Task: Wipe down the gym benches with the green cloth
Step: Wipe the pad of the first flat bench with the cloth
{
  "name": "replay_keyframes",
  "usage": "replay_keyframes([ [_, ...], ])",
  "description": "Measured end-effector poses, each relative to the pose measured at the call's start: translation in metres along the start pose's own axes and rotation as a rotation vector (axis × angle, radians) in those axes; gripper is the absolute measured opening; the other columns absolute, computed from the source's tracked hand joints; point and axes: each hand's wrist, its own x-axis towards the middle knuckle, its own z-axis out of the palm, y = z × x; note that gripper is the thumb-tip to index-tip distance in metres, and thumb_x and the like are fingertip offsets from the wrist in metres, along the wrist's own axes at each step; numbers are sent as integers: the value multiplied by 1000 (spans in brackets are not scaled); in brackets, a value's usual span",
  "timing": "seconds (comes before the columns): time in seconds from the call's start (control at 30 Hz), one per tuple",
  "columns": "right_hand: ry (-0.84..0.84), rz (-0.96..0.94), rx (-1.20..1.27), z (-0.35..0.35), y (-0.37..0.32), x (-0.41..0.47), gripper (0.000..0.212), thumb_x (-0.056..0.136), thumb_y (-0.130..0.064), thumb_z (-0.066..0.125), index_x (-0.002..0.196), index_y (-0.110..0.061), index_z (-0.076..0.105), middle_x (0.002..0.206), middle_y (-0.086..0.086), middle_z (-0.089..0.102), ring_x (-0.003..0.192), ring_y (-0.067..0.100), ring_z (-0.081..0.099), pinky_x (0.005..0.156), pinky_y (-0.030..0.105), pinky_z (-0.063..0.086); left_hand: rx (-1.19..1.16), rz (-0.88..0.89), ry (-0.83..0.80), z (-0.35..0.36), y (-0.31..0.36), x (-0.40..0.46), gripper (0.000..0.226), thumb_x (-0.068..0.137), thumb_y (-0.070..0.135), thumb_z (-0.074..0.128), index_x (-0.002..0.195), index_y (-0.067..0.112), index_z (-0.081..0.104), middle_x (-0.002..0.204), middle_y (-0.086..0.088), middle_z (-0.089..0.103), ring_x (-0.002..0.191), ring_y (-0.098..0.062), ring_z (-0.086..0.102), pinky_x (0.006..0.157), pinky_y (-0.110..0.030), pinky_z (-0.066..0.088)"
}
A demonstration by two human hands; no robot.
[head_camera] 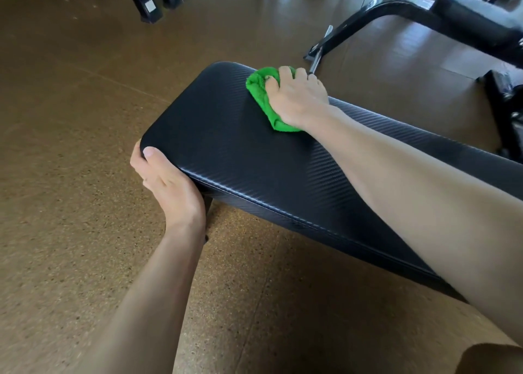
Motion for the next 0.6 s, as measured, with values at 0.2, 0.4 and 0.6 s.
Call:
replay_keyframes([
  [0.2, -2, 29, 44, -21, 59, -47, 48, 112, -36, 20, 153, -14, 32, 145, 23, 44, 131, 41, 45, 109, 46, 33, 21, -12, -29, -5, 1, -1, 45, 107, 50, 20, 149, 38, 30, 136, 14, 49, 135, -18, 40, 115, -45, 36],
  [0.4, -58, 209, -33, -13, 62, -24, 63, 105, -51, 12, 144, -10, 41, 142, 26, 47, 129, 44, 44, 111, 51, 32, -38, -29, 21, 3, -1, 3, 42, 108, 45, 24, 147, 37, 36, 133, 12, 52, 132, -17, 44, 101, -32, 43],
  [0.6, 1, -28, -30, 9, -66, 20, 65, 106, -52, 18, 156, -13, 33, 155, 24, 37, 141, 43, 35, 118, 51, 23, 6, 47, -2, 3, -7, 3, 46, 110, 46, 22, 151, 29, 33, 130, 19, 48, 134, -20, 41, 105, -31, 39],
])
